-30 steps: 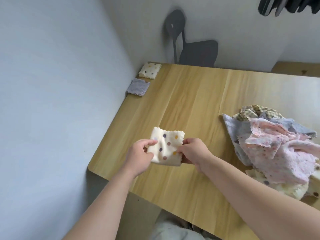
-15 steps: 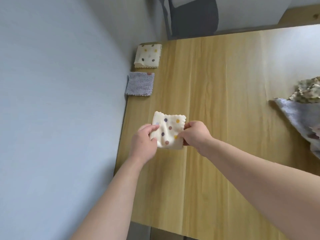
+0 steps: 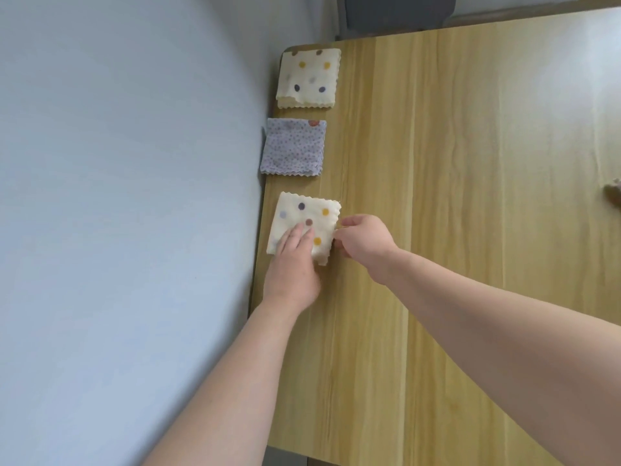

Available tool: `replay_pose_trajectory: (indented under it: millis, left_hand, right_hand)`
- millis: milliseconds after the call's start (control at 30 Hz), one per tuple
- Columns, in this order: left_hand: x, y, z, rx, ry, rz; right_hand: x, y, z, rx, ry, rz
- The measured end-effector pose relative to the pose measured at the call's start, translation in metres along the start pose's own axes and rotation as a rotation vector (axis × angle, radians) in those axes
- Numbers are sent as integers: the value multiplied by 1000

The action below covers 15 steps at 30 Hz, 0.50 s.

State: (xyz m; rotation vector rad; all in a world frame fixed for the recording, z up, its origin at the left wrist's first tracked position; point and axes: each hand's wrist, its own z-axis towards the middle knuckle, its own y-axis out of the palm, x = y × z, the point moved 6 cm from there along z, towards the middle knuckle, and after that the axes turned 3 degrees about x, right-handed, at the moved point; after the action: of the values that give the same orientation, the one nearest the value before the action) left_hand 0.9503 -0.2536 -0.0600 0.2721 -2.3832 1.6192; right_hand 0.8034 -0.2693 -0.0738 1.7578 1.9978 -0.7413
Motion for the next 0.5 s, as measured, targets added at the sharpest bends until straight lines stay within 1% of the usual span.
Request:
replay_pose_trajectory:
  millis: [167, 300, 400, 500]
  left_hand:
    - [-20, -1, 13, -18, -69, 13]
    - [-26, -4, 21, -66, -69, 2]
    - [-20, -7, 21, -79, -72, -12]
    - [-10, -16, 11, -51, -97, 5]
  right_hand:
    - [-23, 20, 6, -67, -38, 103]
    - [-25, 29, 10, -111, -65, 70]
    - [-20, 26, 3, -115, -76, 53]
    - [-12, 13, -14, -72, -68, 73]
